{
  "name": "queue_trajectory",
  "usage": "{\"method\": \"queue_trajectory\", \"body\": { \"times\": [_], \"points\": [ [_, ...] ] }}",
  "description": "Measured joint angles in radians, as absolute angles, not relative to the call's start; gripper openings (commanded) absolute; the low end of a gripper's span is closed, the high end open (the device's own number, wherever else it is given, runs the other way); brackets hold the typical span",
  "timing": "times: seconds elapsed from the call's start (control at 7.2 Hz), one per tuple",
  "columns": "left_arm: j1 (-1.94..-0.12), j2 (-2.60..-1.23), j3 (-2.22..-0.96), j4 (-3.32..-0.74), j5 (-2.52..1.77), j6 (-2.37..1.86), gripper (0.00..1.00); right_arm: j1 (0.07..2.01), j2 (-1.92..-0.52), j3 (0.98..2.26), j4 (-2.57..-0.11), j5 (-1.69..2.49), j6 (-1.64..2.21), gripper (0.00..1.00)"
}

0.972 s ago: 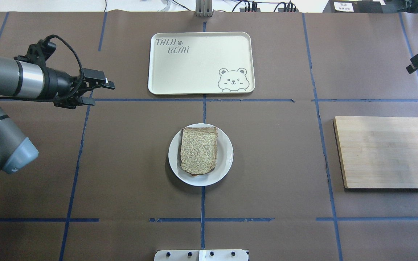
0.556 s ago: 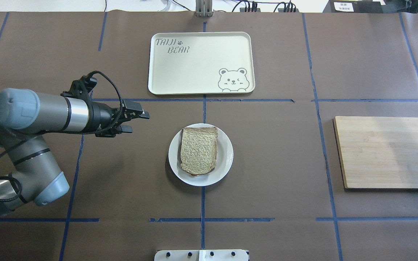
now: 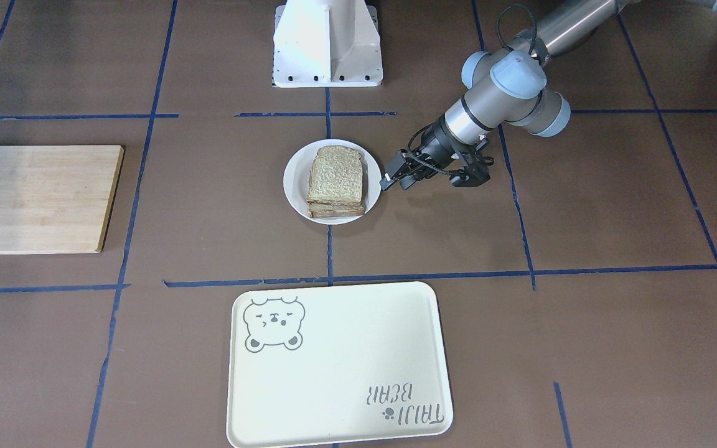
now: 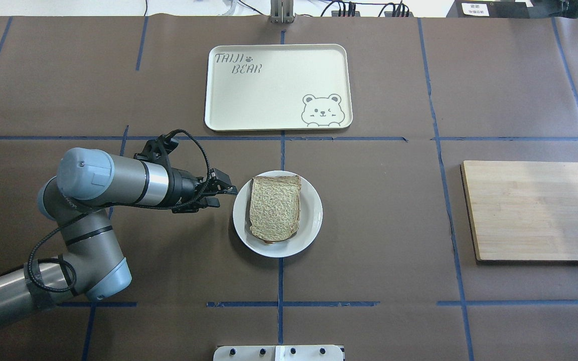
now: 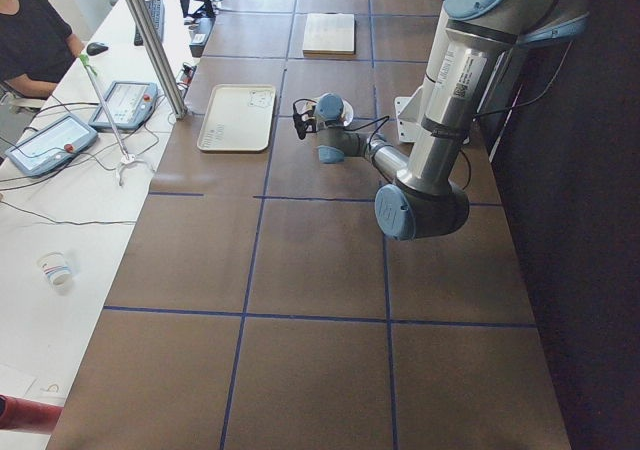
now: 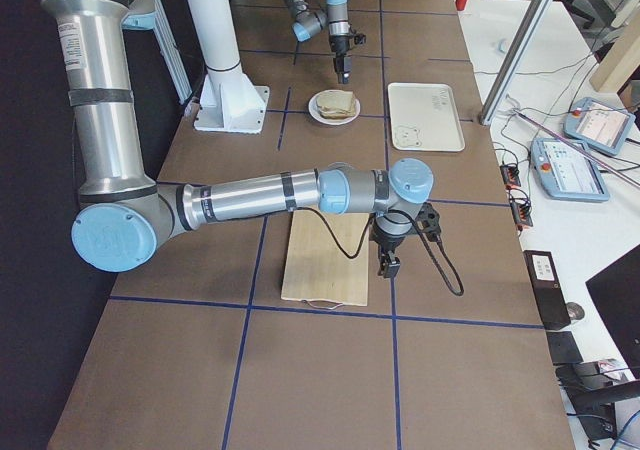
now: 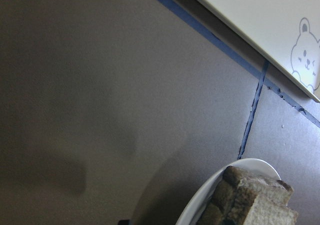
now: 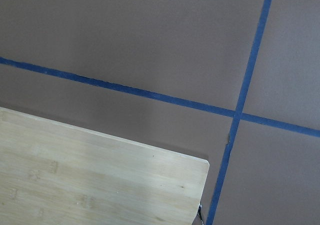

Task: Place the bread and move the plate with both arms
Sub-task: 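Move the left gripper to the plate rim nearest it and grip the rim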

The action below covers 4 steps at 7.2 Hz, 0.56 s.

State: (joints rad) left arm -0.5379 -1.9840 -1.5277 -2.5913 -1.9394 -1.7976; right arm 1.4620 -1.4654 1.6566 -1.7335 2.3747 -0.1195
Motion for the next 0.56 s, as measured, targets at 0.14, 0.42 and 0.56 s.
{"method": "queue_trajectory", "body": {
  "times": [0.14,0.42,0.56],
  "points": [
    [-0.529,-1.992,-1.516,-2.592,-1.939,-1.798,0.56,1.464,-1.468,1.651,-1.733,2.39,-0.119,1.0],
    [-0.51,-1.996,-1.507,-2.595,-1.933,-1.798,0.53,1.465,-1.471,1.647,-1.734,2.399,-0.118,1.0],
    [-0.494,-1.998,-1.507,-2.596,-1.92,-1.798,0.51,1.467,-1.472,1.646,-1.734,2.399,-0.118,1.0]
  ]
}}
